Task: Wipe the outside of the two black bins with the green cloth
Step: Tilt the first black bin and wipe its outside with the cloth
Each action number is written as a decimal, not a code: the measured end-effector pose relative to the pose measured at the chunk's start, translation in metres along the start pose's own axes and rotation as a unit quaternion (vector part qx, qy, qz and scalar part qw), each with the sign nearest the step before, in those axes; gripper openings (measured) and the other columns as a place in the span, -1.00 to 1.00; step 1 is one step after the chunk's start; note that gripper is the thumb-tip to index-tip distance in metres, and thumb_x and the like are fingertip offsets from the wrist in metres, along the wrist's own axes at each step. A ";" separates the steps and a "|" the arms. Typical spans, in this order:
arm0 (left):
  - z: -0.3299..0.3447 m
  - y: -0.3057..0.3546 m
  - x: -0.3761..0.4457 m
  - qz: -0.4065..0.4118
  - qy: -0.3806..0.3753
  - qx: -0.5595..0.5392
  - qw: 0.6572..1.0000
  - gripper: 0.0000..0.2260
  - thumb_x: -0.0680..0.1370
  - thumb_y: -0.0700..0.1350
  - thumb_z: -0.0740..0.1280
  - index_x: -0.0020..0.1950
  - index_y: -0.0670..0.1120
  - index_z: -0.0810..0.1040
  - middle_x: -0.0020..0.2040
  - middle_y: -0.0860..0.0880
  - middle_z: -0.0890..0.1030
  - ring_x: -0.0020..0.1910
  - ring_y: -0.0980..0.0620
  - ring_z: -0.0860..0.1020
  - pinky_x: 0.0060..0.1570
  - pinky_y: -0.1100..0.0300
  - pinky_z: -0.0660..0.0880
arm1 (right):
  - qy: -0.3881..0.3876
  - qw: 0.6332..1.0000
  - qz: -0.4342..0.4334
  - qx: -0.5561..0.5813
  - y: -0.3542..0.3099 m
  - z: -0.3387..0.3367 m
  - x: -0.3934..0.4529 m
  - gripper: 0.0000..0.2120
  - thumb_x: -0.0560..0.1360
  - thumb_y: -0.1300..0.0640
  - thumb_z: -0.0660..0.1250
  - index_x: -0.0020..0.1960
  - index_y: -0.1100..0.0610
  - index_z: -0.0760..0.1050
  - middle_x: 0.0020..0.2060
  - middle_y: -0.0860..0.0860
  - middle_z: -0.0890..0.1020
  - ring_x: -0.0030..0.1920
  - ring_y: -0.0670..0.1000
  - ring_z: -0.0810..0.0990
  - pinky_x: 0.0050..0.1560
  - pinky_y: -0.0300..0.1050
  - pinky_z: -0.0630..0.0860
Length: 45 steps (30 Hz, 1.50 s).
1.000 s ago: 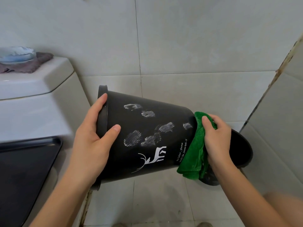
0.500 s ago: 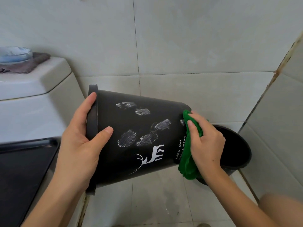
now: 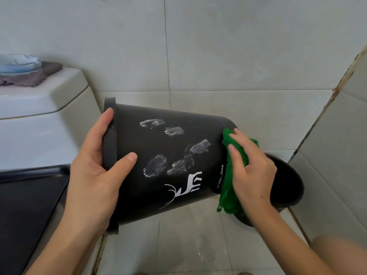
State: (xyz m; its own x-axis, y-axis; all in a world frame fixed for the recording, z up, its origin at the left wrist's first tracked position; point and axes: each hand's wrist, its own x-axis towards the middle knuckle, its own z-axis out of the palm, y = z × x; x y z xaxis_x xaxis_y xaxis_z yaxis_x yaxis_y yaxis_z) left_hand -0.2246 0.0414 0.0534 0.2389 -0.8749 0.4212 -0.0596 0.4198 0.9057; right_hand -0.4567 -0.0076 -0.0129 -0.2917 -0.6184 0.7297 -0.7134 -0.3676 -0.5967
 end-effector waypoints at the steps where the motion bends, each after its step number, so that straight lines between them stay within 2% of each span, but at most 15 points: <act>1: 0.000 0.000 -0.001 0.000 0.001 0.003 1.000 -0.36 0.51 -0.47 0.27 0.30 0.24 0.42 0.17 0.36 0.59 0.18 0.25 0.57 0.17 0.22 0.52 | -0.005 1.000 -0.031 -0.003 -0.002 0.003 -0.007 -0.74 0.55 0.11 0.29 0.19 0.11 0.61 0.19 -0.02 0.62 0.19 -0.10 0.58 0.25 -0.34 0.41; 4: 0.001 -0.001 -0.002 -0.003 -0.006 0.016 1.000 -0.34 0.50 -0.48 0.28 0.31 0.24 0.41 0.16 0.38 0.58 0.18 0.27 0.57 0.18 0.21 0.51 | -0.033 0.996 -0.080 -0.009 0.000 0.008 -0.013 -0.73 0.54 0.09 0.28 0.18 0.10 0.62 0.17 -0.03 0.63 0.12 -0.12 0.61 0.18 -0.27 0.49; 7: 0.001 0.000 -0.003 0.004 -0.010 0.026 1.000 -0.32 0.49 -0.50 0.28 0.34 0.23 0.40 0.19 0.36 0.57 0.22 0.26 0.55 0.23 0.15 0.48 | -0.020 0.998 -0.042 -0.049 0.005 0.008 0.004 -0.74 0.54 0.05 0.28 0.16 0.05 0.64 0.08 -0.06 0.68 -0.11 -0.07 0.65 -0.03 -0.29 0.45; 9: 0.003 0.001 -0.004 0.009 -0.008 0.025 1.000 -0.32 0.49 -0.50 0.28 0.34 0.22 0.40 0.20 0.36 0.57 0.22 0.25 0.55 0.24 0.14 0.48 | -0.011 0.998 -0.005 -0.070 0.006 0.006 0.016 -0.74 0.53 0.04 0.29 0.15 0.04 0.64 0.02 -0.05 0.70 -0.14 -0.01 0.66 -0.14 -0.36 0.35; 12: 0.006 0.001 -0.007 0.014 -0.006 0.021 1.000 -0.34 0.49 -0.49 0.29 0.31 0.23 0.42 0.17 0.36 0.58 0.19 0.27 0.57 0.20 0.19 0.51 | -0.010 0.997 -0.001 -0.076 0.007 0.003 0.018 -0.75 0.52 0.06 0.30 0.14 0.04 0.64 0.03 -0.06 0.70 -0.07 -0.03 0.66 -0.11 -0.40 0.33; 17: 0.006 0.000 -0.011 0.006 -0.006 0.021 1.000 -0.34 0.48 -0.49 0.28 0.30 0.24 0.43 0.16 0.39 0.58 0.17 0.32 0.56 0.14 0.33 0.50 | 0.002 0.997 -0.071 -0.037 0.005 0.000 -0.012 -0.77 0.53 0.15 0.32 0.15 0.12 0.64 0.11 -0.04 0.67 0.12 -0.12 0.61 0.20 -0.29 0.47; 20: 0.005 0.001 -0.013 0.003 -0.009 0.021 1.000 -0.33 0.49 -0.49 0.28 0.30 0.26 0.43 0.18 0.36 0.58 0.18 0.30 0.56 0.13 0.35 0.51 | -0.012 0.995 -0.092 -0.044 0.010 0.000 -0.007 -0.75 0.54 0.10 0.29 0.14 0.11 0.65 0.09 -0.04 0.68 0.02 -0.10 0.65 0.10 -0.28 0.51; 24: 0.006 0.004 -0.013 0.020 0.003 0.023 1.000 -0.33 0.49 -0.50 0.28 0.31 0.25 0.42 0.22 0.33 0.57 0.22 0.28 0.54 0.20 0.25 0.49 | 0.007 0.997 -0.018 -0.072 0.014 0.000 0.021 -0.75 0.54 0.05 0.29 0.14 0.05 0.64 0.03 -0.06 0.70 -0.17 -0.01 0.65 -0.13 -0.36 0.36; 26: 0.005 0.003 -0.013 0.020 0.006 0.020 1.000 -0.32 0.49 -0.50 0.27 0.31 0.26 0.42 0.21 0.36 0.57 0.21 0.30 0.54 0.19 0.28 0.49 | 0.016 0.998 -0.008 -0.064 0.012 -0.003 0.021 -0.74 0.54 0.05 0.28 0.15 0.06 0.64 0.05 -0.06 0.69 -0.11 -0.03 0.65 -0.08 -0.37 0.37; 28: 0.004 0.001 -0.012 0.017 0.005 0.019 1.000 -0.31 0.49 -0.50 0.27 0.32 0.26 0.42 0.19 0.37 0.57 0.20 0.31 0.55 0.17 0.28 0.50 | 0.017 0.998 -0.039 -0.053 0.006 -0.004 0.008 -0.73 0.54 0.07 0.27 0.16 0.09 0.64 0.09 -0.04 0.67 0.04 -0.10 0.64 0.10 -0.37 0.41; 30: 0.003 -0.001 -0.012 0.011 0.002 0.020 1.000 -0.31 0.49 -0.50 0.27 0.32 0.27 0.42 0.18 0.37 0.58 0.18 0.31 0.56 0.17 0.28 0.50 | 0.004 0.995 -0.088 -0.040 0.001 -0.001 -0.012 -0.75 0.54 0.12 0.30 0.17 0.13 0.63 0.13 -0.01 0.65 0.13 -0.10 0.61 0.23 -0.27 0.46; 32: 0.002 -0.001 -0.011 0.011 0.003 0.022 1.000 -0.31 0.49 -0.50 0.27 0.30 0.28 0.43 0.20 0.35 0.58 0.20 0.29 0.56 0.18 0.25 0.50 | -0.010 0.992 -0.120 -0.029 0.002 0.002 -0.018 -0.75 0.54 0.14 0.31 0.17 0.14 0.63 0.14 0.00 0.65 0.15 -0.08 0.61 0.23 -0.20 0.49; 35: 0.002 0.002 -0.013 0.019 0.002 0.026 0.999 -0.31 0.49 -0.50 0.28 0.30 0.28 0.42 0.22 0.34 0.56 0.22 0.28 0.54 0.19 0.26 0.50 | -0.009 0.997 -0.074 -0.023 0.006 0.007 0.001 -0.74 0.56 0.10 0.28 0.19 0.10 0.62 0.14 -0.06 0.64 0.14 -0.10 0.61 0.20 -0.17 0.50; 39: 0.006 0.003 -0.013 0.035 0.011 0.025 0.999 -0.32 0.49 -0.49 0.30 0.31 0.27 0.40 0.24 0.35 0.55 0.24 0.28 0.52 0.20 0.29 0.48 | -0.018 0.997 -0.009 0.076 0.003 0.009 0.013 -0.74 0.56 0.16 0.29 0.22 0.11 0.59 0.18 -0.08 0.60 0.24 -0.08 0.56 0.28 0.03 0.47; 45: 0.009 -0.001 -0.015 0.030 0.002 0.024 0.999 -0.33 0.47 -0.51 0.29 0.34 0.19 0.39 0.14 0.40 0.59 0.15 0.34 0.56 0.11 0.40 0.50 | -0.075 0.979 -0.170 0.087 -0.022 0.013 -0.025 -0.74 0.54 0.21 0.30 0.21 0.19 0.57 0.21 0.05 0.59 0.29 0.01 0.54 0.36 -0.09 0.41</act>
State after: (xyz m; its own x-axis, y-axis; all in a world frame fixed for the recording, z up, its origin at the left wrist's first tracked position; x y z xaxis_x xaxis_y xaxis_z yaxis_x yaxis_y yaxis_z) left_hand -0.2372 0.0518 0.0471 0.2380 -0.8475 0.4744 -0.1204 0.4590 0.8803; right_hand -0.4255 0.0075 -0.0224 0.0497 -0.5290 0.8472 -0.6300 -0.6748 -0.3844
